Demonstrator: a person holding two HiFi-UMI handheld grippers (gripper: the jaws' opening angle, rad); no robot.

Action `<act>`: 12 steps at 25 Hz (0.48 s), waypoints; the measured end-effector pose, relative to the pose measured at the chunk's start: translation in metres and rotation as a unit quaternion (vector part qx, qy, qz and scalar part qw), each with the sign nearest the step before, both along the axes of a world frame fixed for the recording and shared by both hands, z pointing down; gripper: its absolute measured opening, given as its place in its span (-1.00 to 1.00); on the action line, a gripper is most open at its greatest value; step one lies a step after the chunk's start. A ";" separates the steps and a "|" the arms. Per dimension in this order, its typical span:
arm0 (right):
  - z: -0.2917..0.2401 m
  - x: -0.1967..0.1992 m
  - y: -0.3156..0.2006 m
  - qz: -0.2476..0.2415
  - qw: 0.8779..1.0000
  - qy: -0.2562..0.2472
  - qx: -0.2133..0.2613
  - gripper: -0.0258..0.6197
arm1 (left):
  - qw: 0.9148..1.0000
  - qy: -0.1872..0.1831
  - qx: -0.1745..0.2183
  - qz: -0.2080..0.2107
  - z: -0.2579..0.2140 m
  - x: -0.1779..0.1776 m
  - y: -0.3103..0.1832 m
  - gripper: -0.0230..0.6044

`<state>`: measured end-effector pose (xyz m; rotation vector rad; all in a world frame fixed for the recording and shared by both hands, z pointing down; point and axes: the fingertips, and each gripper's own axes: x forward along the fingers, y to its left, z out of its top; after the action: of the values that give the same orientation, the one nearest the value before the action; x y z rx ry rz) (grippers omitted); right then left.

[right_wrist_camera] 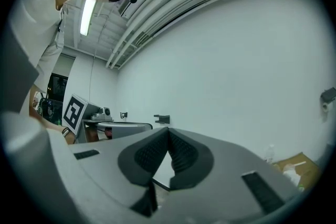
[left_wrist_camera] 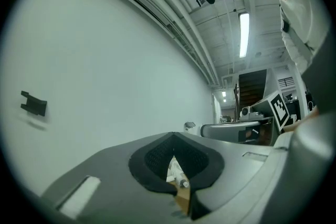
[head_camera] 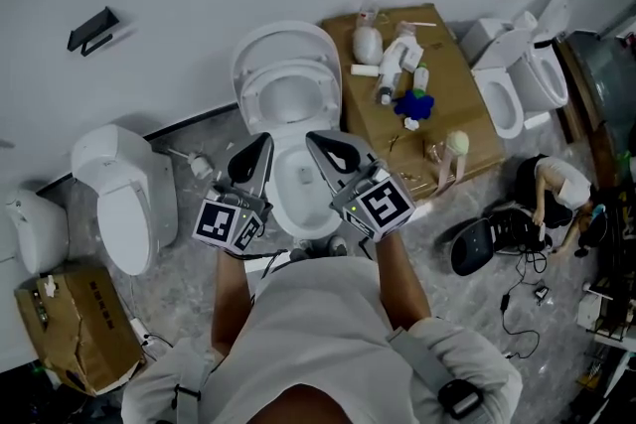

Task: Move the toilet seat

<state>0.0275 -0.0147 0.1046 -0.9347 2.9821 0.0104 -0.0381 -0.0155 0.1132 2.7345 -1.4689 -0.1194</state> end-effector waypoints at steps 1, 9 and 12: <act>0.000 0.000 0.000 -0.001 1.000 0.000 0.000 -0.92 | 1.000 0.000 -0.001 0.000 0.000 0.000 0.000 -0.93; 0.002 0.005 0.001 0.000 1.000 0.001 -0.004 -0.92 | 1.000 -0.004 -0.004 0.000 0.002 0.005 0.001 -0.93; 0.003 0.007 0.002 0.000 1.000 0.002 -0.004 -0.92 | 1.000 -0.005 -0.003 0.000 0.003 0.007 0.003 -0.93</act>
<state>0.0348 -0.0125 0.1075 -0.9363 2.9873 -0.0003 -0.0307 -0.0130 0.1164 2.7337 -1.4688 -0.1022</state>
